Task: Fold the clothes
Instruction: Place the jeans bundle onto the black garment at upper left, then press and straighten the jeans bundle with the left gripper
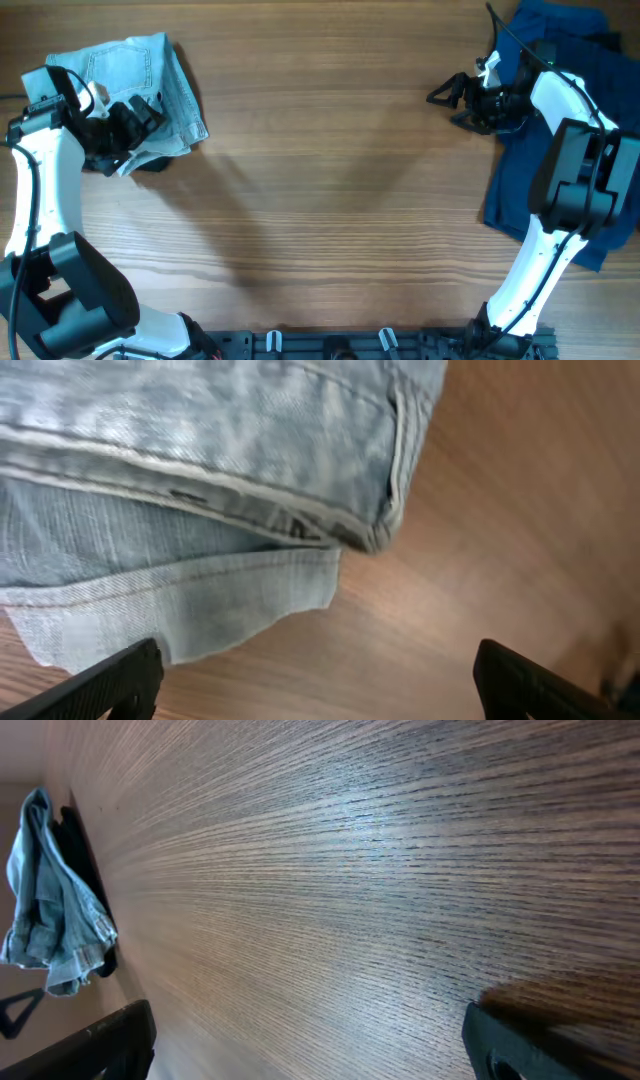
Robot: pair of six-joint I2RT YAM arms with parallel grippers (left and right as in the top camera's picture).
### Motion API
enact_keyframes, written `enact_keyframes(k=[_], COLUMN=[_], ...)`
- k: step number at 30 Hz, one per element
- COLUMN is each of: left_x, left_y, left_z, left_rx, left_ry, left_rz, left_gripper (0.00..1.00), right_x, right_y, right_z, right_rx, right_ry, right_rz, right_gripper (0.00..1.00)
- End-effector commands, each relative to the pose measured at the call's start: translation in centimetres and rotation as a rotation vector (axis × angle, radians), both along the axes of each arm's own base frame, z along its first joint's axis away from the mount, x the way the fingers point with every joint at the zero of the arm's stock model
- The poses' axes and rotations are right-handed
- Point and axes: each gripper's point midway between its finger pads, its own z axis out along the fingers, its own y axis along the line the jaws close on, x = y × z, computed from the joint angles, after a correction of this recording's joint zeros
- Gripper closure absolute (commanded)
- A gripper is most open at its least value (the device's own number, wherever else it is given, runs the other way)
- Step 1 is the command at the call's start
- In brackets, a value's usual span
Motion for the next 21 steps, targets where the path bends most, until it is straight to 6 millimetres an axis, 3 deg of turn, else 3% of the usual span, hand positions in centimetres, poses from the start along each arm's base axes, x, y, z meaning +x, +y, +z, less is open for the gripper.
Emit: enact_keyframes(k=[1,5,9,11,12,15,19,21], left_x=[-1.5,-0.8,0.3,0.0,-0.1,-0.2,-0.5,-1.3], left_y=[2.5,2.9,4.0,4.7,5.0,5.3,5.6,6.9], left_z=[-0.3,-2.6,-2.3,-2.4,-2.4,-2.4,-2.5,-2.6], left_rx=[0.013,-0.046,-0.021,0.017,0.037,0.055,0.077,0.150], left_ry=[0.106,0.066,0.008,0.013,0.015,0.018,0.028,0.044], left_rz=[0.370,0.526,0.568,0.587,0.598,0.606,0.607,0.593], left_gripper=[0.00,0.00,0.04,0.17,0.33,0.96,0.96,0.96], right_x=[-0.8,-0.8,-1.0,-1.0,-0.9,-0.8,-0.9,-0.8], right_y=[0.0,-0.1,-0.9,-1.0,-1.0,-1.0,-1.0,-1.0], right_z=[-2.3,-2.4,-3.0,-3.1,-3.1,-3.1,-3.1,-3.1], right_rx=[-0.035,-0.043,-0.101,-0.108,-0.108,-0.109,-0.109,-0.109], right_ry=[0.063,0.063,0.077,0.079,0.077,0.073,0.073,0.073], right_rz=[0.001,0.001,-0.006,-0.007,-0.006,-0.007,-0.007,-0.007], right_gripper=[0.00,0.00,0.00,0.01,0.00,0.00,0.00,0.00])
